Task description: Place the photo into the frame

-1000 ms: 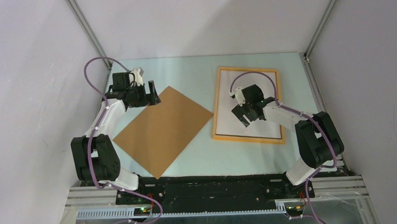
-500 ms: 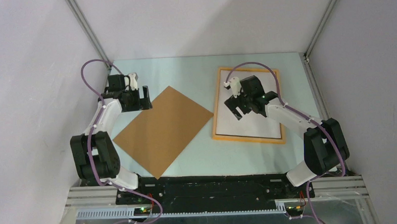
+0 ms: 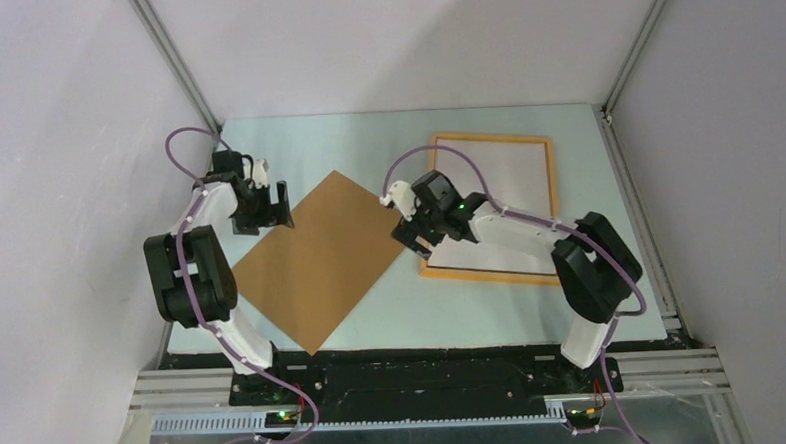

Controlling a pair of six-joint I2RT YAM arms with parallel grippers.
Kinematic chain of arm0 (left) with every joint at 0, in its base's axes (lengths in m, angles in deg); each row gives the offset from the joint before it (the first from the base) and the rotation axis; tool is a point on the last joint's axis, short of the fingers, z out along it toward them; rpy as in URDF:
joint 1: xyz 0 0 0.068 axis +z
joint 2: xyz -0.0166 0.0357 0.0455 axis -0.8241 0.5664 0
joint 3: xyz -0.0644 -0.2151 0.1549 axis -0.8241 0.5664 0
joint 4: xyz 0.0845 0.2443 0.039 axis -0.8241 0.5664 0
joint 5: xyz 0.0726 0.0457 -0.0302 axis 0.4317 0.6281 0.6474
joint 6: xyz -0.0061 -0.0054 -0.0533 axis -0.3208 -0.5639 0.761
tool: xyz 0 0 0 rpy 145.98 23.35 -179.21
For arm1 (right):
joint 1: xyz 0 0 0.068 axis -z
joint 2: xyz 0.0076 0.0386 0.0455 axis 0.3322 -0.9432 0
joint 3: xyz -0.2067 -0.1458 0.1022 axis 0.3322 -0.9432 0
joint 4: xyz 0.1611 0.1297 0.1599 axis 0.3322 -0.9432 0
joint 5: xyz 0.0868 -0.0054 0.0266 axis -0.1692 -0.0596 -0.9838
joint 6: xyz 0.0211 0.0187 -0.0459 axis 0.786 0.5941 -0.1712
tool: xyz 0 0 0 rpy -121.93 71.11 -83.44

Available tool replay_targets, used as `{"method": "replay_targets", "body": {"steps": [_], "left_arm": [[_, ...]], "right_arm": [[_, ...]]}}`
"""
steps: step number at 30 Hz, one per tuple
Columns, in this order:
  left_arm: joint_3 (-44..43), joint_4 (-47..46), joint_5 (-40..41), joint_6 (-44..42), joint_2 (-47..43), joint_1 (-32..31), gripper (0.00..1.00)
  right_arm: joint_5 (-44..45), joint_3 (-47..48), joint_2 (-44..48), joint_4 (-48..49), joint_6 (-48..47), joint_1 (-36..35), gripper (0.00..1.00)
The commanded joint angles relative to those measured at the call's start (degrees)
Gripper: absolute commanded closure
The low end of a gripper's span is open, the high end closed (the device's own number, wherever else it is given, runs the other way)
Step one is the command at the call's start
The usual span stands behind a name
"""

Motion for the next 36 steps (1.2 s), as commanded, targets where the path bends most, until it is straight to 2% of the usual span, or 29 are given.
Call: {"method": "replay_targets", "body": {"steps": [1,13,21,27,36], "left_arm": [[-2.9,0.8,1.4,-1.8,1.2,0.8,0.0],[-3.7,1.0,-0.1,-2.6,3.7,1.5,0.0],[-7.4,1.5,0.9,-3.9,7.6,1.5,0.0],[-10.7,1.7,0.9,-4.2,11.7,1.5,0.0],[-11.6,2.5,-3.9,-3.8,15.5,1.4,0.0]], "right_arm": [[3.7,3.6,-4.4,2.4,-1.9,-2.5,0.08],[12.9,3.7,-9.5,0.2,-3.9,-3.0,0.09],[12.9,3.5,-6.9,-2.7,-3.9,-0.8,0.09],[10.7,3.6,-5.0,-2.7,-4.4,-2.8,0.09],[9.8,4.9,-9.2,0.0,-5.5,-5.3,0.09]]}}
